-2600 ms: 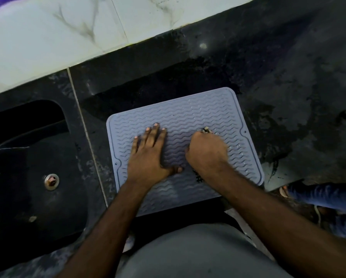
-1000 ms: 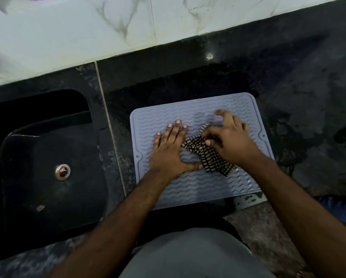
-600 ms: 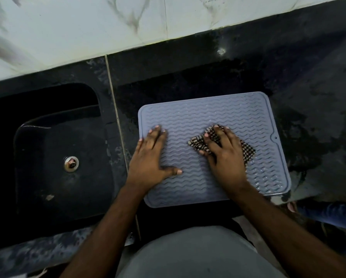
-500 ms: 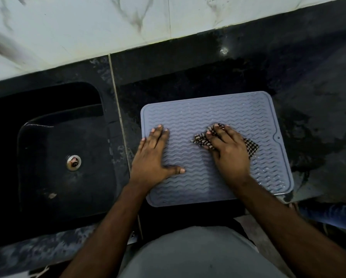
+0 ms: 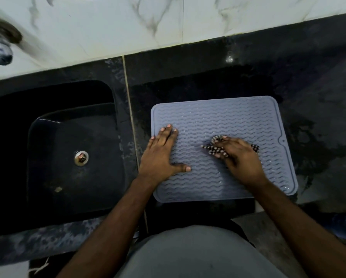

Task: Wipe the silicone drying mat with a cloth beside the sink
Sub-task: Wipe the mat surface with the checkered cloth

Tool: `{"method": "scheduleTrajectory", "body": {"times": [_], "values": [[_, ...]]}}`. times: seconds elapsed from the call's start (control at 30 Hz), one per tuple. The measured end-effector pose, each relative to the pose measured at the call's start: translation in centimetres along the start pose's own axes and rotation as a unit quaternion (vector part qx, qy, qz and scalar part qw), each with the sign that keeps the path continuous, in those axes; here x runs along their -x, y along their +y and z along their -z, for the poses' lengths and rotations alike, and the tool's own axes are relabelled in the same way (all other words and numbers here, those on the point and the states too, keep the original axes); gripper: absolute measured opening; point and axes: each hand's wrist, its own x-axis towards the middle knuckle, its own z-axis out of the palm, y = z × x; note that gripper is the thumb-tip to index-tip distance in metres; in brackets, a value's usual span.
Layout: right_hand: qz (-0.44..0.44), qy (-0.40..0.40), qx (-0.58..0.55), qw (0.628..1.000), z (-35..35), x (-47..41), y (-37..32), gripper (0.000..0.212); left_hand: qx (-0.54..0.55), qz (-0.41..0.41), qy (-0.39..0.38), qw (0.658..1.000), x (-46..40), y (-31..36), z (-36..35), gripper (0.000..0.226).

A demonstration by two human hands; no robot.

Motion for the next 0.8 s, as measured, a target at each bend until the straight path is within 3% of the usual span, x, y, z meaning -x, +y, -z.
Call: {"method": "scheduleTrajectory", "body": {"times": [0.37, 0.57, 0.8], "values": [[0.008, -0.034, -0.069, 0.997, -0.7, -2.3, -0.9, 0.029, 0.018, 0.012, -0.002, 1.0, -0.5, -0.2, -0.5, 0.129], [0.005, -0.1, -0.146, 0.984, -1.3, -4.4, -1.5, 0.034, 0.027, 0.02, 0.009, 0.999, -0.7, -0.3, -0.7, 0.13], [0.069, -0.123, -0.176, 0.974, -4.3, -6.1, -3.0, 0.036, 0.022, 0.032, 0.014, 0.999, -0.7, -0.2, -0.8, 0.133]]}}
